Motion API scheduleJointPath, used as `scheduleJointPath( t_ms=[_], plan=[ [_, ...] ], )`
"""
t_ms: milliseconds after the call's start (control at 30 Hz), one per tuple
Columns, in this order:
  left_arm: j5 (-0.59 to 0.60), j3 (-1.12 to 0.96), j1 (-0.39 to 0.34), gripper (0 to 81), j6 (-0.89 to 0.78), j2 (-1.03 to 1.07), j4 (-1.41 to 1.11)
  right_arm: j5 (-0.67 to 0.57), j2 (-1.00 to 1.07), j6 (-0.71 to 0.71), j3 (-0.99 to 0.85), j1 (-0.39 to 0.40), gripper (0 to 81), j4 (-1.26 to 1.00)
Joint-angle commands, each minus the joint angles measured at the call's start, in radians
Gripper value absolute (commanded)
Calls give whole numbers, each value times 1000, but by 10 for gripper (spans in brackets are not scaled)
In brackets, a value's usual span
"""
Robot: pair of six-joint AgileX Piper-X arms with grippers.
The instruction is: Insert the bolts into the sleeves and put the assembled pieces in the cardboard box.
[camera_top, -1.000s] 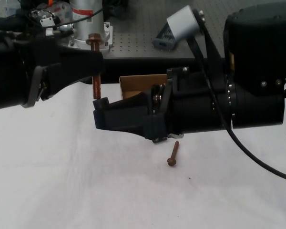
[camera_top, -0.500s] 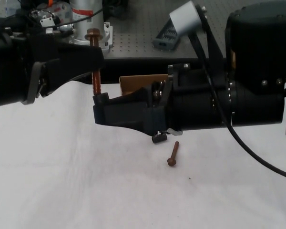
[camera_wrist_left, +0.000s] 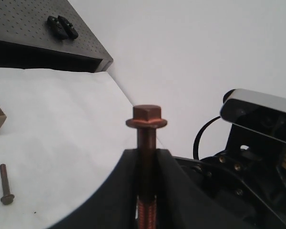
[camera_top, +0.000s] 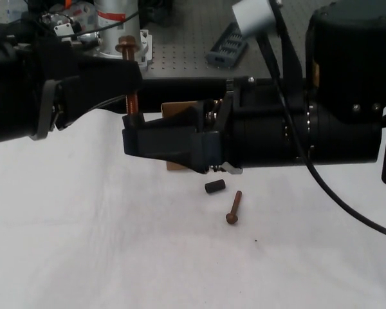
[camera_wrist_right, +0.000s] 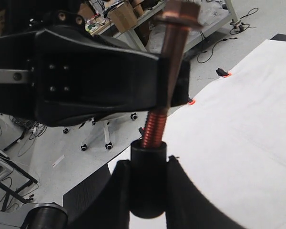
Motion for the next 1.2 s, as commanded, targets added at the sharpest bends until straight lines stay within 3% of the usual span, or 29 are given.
scheduleJointPath(
  t_ms=[0,467,733,1033,1167],
  plan=[
    [24,-4,-1,6,10,-8,17,20,-7,-4,-11,-14,28,-55],
    [24,-4,-1,6,73,-8,37,-25,-7,-14,-11,-46,28,-16],
    [24,-4,-1,6,107,-8,62,-96,-7,-95,-11,-49,28,-13],
    [96,-4,-1,6,118,-8,55,-116,-7,-95,-11,-76,28,-2],
    [191,-4,-1,182,118,-8,38,-118,-7,-95,-11,-82,28,-2]
  ],
)
